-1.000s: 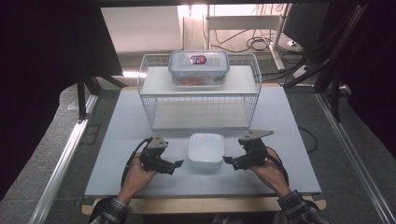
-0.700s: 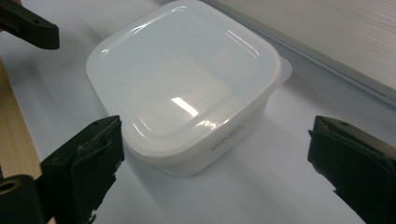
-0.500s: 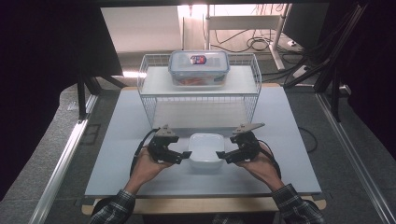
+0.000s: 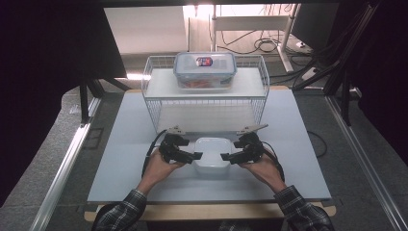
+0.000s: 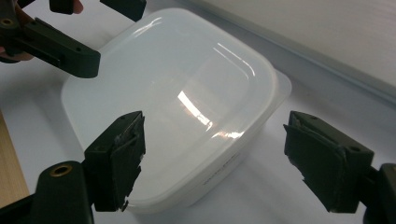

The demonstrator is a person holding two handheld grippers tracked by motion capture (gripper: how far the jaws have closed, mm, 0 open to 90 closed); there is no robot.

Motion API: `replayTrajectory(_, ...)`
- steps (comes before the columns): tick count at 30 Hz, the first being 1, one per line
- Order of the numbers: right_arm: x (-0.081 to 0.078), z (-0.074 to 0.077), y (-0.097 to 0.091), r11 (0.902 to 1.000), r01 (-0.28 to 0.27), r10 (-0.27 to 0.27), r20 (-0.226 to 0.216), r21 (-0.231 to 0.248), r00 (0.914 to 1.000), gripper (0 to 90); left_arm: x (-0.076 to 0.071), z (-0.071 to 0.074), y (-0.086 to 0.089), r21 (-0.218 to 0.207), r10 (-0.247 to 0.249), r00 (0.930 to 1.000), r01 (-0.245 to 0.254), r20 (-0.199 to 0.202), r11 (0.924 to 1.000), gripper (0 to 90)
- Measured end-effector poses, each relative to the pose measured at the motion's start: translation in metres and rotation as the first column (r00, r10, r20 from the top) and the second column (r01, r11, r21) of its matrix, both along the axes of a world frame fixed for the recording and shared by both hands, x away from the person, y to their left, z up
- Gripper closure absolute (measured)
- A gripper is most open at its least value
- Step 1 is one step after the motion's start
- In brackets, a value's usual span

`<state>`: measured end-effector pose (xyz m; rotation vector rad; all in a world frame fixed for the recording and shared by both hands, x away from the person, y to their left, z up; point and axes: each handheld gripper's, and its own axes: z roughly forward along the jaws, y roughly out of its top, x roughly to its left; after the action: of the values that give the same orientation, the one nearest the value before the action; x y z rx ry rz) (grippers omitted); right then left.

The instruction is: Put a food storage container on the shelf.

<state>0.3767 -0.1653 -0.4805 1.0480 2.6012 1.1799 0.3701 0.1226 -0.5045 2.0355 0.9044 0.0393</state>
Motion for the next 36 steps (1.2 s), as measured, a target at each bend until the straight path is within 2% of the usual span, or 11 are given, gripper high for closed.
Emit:
replayTrajectory(4,0.002,-0.003,-0.001,0.9992,0.003,0.000,-0.059,0.039,0.9983,26.2,0.001,-0.005,-0.003,-0.088,-0.075,0.9932,0.067,-0.089,0.9939,23.2)
replayTrajectory(9,0.001,-0.003,-0.008,0.9971,-0.002,0.015,-0.163,0.076,0.9865,35.1,-0.004,-0.006,0.001,-0.116,-0.074,0.9816,0.055,-0.176,0.9918,28.5)
replayTrajectory(11,0.000,-0.003,-0.013,0.9950,0.020,0.001,-0.211,0.097,0.9774,42.0,-0.007,-0.004,0.005,-0.127,-0.065,0.9808,0.042,-0.184,0.9910,35.8)
replayTrajectory(13,-0.001,-0.004,-0.019,0.9911,0.037,-0.004,-0.252,0.128,0.9677,48.8,-0.012,0.000,0.008,-0.123,-0.041,0.9859,0.021,-0.162,0.9922,46.6)
replayTrajectory(16,-0.003,-0.003,-0.024,0.9853,0.074,-0.030,-0.275,0.154,0.9611,57.0,-0.014,0.003,0.008,-0.126,-0.020,0.9834,-0.003,-0.180,0.9920,53.8)
replayTrajectory(18,-0.006,0.000,-0.024,0.9850,0.086,-0.043,-0.269,0.150,0.9622,60.3,-0.014,0.003,0.010,-0.132,0.000,0.9816,-0.025,-0.191,0.9910,58.3)
replayTrajectory(23,-0.008,0.004,-0.027,0.9779,0.114,-0.069,-0.242,0.175,0.9679,70.3,-0.017,0.006,0.012,-0.145,0.049,0.9832,-0.075,-0.176,0.9865,68.7)
replayTrajectory(26,-0.010,0.004,-0.027,0.9731,0.136,-0.089,-0.237,0.186,0.9673,73.7,-0.019,0.005,0.014,-0.173,0.079,0.9803,-0.111,-0.181,0.9786,72.1)
replayTrajectory(29,-0.012,0.006,-0.026,0.9718,0.146,-0.108,-0.202,0.185,0.9733,79.4,-0.022,0.005,0.015,-0.175,0.098,0.9824,-0.126,-0.159,0.9764,79.3)
replayTrajectory(30,-0.013,0.006,-0.025,0.9745,0.143,-0.112,-0.177,0.173,0.9778,79.4,-0.022,0.005,0.015,-0.176,0.106,0.9814,-0.134,-0.160,0.9753,79.3)
replayTrajectory(36,-0.015,0.005,-0.023,0.9735,0.143,-0.121,-0.129,0.178,0.9843,79.4,-0.023,0.005,0.013,-0.166,0.130,0.9814,-0.153,-0.142,0.9743,79.3)
